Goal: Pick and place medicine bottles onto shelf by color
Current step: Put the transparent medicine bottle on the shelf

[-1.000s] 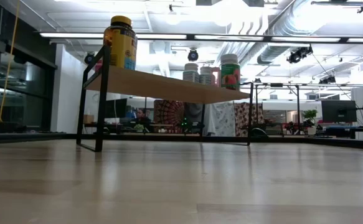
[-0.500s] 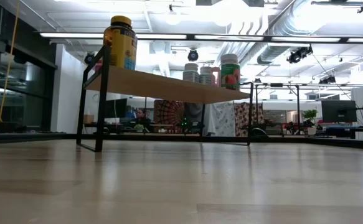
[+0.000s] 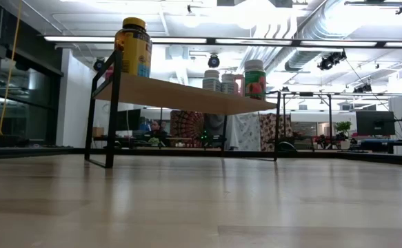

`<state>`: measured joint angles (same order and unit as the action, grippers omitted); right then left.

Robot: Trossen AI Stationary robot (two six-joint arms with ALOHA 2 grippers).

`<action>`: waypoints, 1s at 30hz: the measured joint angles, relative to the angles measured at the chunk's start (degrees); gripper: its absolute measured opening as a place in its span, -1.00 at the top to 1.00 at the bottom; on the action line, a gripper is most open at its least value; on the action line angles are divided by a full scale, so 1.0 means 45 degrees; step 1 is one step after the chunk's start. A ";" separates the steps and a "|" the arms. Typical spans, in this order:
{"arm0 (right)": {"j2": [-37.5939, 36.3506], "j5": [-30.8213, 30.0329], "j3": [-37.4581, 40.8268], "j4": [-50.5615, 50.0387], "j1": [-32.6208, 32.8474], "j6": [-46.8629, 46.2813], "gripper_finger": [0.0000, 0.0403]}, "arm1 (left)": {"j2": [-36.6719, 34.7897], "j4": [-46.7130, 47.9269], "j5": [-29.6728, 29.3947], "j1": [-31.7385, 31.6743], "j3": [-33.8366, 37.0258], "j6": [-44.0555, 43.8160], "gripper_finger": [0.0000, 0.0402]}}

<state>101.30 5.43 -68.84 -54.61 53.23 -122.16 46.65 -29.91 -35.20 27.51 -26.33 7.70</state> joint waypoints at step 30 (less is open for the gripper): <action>0.0005 -0.0164 0.0005 0.0005 0.0000 0.0390 -0.15 | 0.0000 0.0005 0.0000 0.0004 0.0000 0.0000 -0.28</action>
<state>101.32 4.69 -68.82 -54.59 53.23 -120.41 46.65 -29.89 -35.20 27.53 -26.33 7.70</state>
